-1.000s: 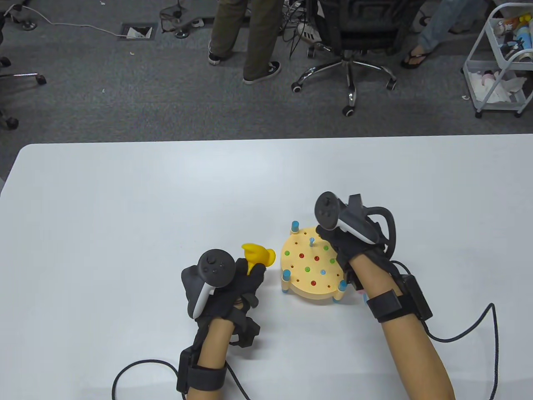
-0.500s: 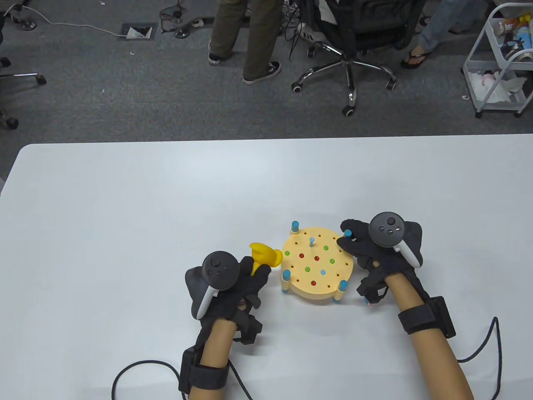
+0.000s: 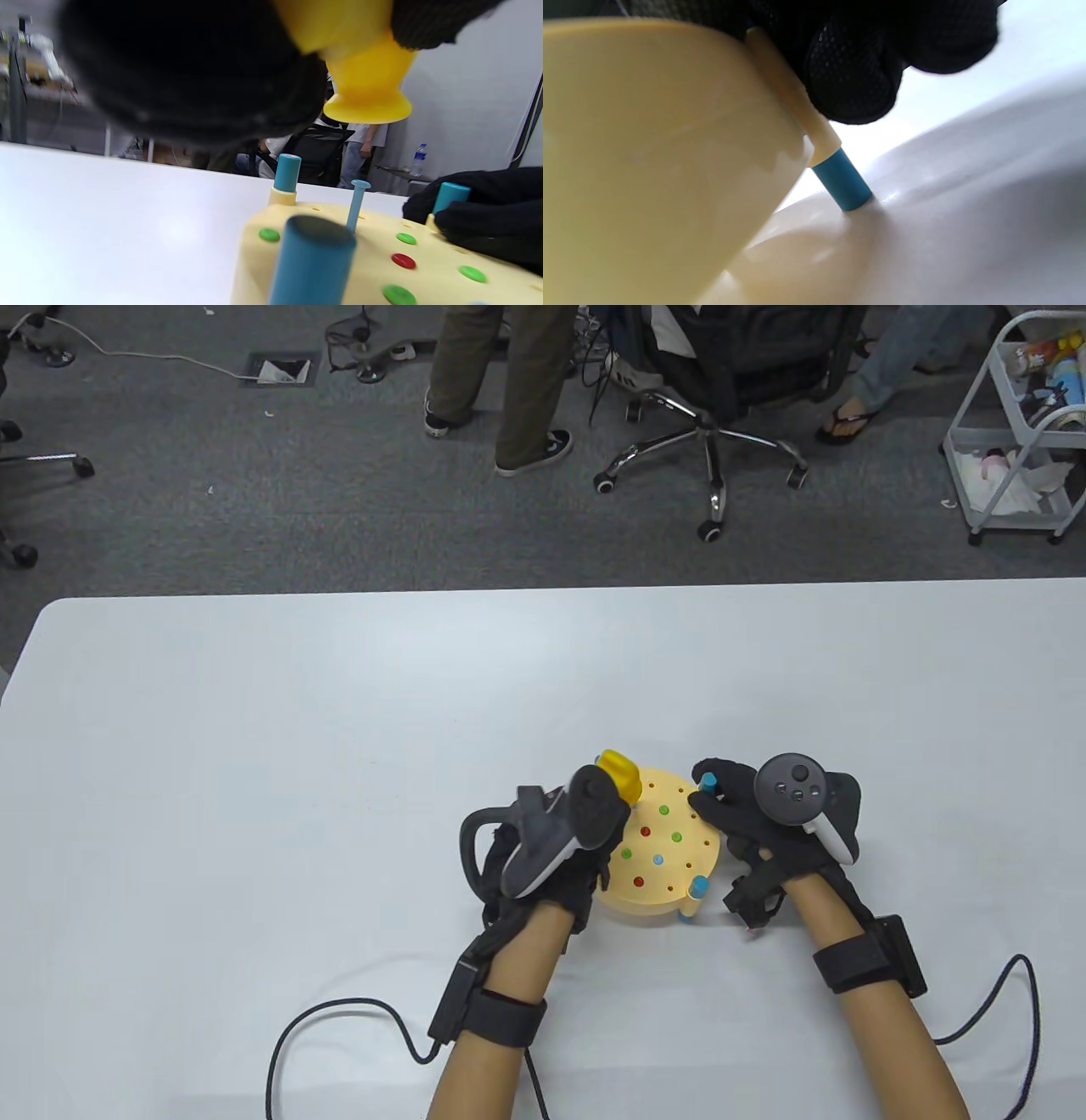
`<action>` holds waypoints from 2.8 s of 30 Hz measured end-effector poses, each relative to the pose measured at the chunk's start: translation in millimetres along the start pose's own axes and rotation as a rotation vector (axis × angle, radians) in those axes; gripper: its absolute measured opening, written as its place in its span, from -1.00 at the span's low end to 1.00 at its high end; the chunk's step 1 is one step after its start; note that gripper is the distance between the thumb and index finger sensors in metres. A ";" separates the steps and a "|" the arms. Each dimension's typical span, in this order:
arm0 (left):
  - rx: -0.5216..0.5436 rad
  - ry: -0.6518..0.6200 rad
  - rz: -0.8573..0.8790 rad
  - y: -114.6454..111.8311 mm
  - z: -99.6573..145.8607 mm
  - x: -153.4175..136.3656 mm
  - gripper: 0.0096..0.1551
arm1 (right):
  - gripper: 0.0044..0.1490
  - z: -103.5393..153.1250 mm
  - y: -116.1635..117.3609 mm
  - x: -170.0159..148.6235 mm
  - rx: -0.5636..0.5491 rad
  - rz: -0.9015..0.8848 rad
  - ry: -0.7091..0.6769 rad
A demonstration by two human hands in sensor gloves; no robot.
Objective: Hammer toy nails into tap bench
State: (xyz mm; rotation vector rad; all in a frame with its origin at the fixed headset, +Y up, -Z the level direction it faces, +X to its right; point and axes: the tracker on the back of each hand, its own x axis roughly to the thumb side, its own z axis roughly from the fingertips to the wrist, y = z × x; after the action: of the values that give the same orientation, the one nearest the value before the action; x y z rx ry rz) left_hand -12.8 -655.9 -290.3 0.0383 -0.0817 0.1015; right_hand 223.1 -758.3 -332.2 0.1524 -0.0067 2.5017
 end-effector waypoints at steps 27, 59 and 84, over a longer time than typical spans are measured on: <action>-0.292 0.039 -0.524 -22.0 -23.8 46.4 -0.26 | -0.27 -0.6 2.1 1.7 0.014 0.035 -0.005; -0.096 0.165 0.571 -37.6 46.9 -133.0 -0.23 | -0.28 27.7 -24.6 -22.6 0.232 0.213 0.108; -0.126 0.180 0.578 -47.1 48.7 -139.8 -0.23 | -0.38 76.1 21.1 -10.9 0.168 0.528 0.033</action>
State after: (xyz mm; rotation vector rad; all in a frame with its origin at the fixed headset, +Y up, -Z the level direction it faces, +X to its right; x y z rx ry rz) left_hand -150.5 -718.7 -255.0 -0.1221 0.0836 0.6761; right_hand 227.4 -784.9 -257.2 0.1985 0.2018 3.0316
